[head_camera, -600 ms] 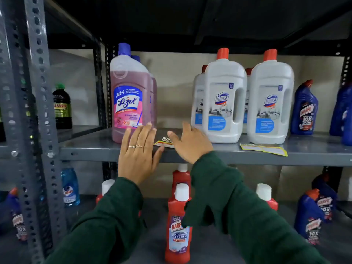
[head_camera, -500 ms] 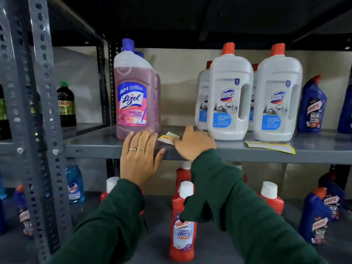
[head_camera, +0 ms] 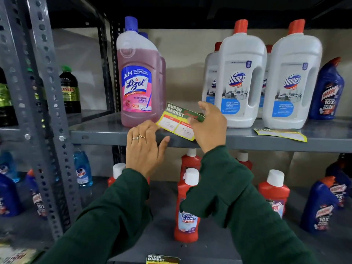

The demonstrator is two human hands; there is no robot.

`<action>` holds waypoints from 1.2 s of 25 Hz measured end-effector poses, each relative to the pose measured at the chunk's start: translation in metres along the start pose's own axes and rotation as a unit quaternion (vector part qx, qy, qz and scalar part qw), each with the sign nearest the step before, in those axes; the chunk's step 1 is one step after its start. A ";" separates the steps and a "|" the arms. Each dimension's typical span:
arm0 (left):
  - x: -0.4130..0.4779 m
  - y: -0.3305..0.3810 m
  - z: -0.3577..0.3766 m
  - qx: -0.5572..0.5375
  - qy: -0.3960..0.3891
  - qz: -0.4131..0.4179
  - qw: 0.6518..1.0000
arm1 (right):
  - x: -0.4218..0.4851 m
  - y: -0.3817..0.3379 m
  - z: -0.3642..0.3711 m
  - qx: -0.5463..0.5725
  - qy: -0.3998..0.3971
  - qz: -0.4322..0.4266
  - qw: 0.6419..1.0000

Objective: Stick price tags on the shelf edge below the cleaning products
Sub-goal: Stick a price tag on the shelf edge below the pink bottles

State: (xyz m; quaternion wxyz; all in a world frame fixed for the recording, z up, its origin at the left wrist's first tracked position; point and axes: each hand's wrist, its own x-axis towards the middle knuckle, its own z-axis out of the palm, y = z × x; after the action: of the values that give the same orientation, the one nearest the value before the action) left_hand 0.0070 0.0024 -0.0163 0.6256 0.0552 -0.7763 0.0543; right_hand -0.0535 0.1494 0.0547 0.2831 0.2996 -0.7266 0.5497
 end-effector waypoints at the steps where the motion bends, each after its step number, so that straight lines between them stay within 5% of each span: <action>1: 0.003 0.001 -0.003 -0.050 0.014 -0.018 0.998 | -0.001 -0.001 -0.001 0.038 -0.012 0.006 0.999; 4: 0.017 0.003 -0.017 -0.163 0.017 -0.076 0.984 | -0.014 -0.009 0.000 0.079 -0.052 -0.037 0.995; 10: 0.029 -0.032 -0.053 -0.109 -0.022 -0.017 0.994 | -0.043 -0.024 0.013 0.046 -0.041 -0.159 0.985; 21: -0.007 -0.075 -0.062 -0.224 -0.108 -0.063 0.967 | -0.076 -0.017 0.060 -0.053 0.001 -0.125 0.991; 30: -0.011 -0.074 -0.051 -0.206 -0.048 -0.053 0.976 | -0.077 -0.021 0.072 -0.101 0.070 -0.116 0.986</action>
State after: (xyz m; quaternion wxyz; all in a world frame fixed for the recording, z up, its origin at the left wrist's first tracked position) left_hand 0.0699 -0.0625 -0.0152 0.5878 -0.0309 -0.7957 -0.1427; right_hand 0.0070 0.0847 -0.0059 0.4243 0.3122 -0.7170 0.4564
